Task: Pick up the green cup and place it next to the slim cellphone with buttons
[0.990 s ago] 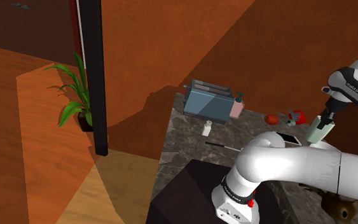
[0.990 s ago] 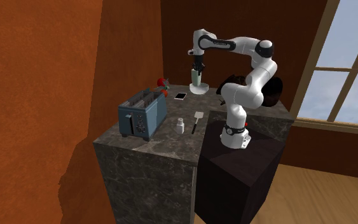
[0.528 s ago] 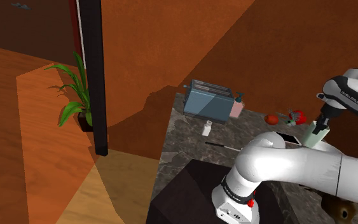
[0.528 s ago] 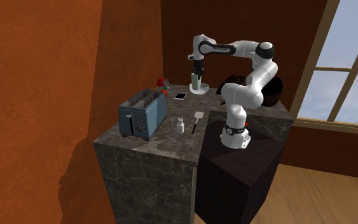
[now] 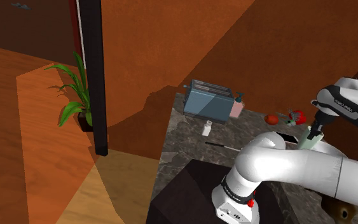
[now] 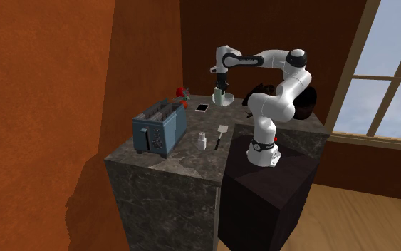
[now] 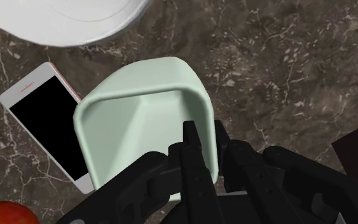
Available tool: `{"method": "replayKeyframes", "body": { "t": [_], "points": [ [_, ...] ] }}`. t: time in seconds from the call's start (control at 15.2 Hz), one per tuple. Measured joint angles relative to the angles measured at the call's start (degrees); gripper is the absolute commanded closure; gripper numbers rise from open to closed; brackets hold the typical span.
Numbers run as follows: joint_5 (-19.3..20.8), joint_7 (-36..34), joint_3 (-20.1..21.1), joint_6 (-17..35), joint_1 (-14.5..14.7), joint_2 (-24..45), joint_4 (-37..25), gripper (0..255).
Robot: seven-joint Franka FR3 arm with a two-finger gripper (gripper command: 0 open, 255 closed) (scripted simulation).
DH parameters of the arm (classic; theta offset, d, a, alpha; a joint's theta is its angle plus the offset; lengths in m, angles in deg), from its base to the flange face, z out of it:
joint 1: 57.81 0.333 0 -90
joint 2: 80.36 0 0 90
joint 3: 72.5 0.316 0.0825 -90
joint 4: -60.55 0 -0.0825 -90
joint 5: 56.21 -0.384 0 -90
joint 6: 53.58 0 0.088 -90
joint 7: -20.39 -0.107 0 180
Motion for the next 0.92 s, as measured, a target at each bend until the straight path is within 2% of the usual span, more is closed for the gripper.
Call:
{"method": "replayKeyframes", "body": {
  "t": [0.4,0.86,0.92],
  "points": [
    [2.57,-1.10,-3.11,2.64,0.20,-1.18,2.11,255],
    [3.00,-1.11,-3.54,3.02,0.02,-1.41,2.46,255],
    [3.00,-1.11,-3.54,3.02,0.02,-1.41,2.46,0]
  ]
}}
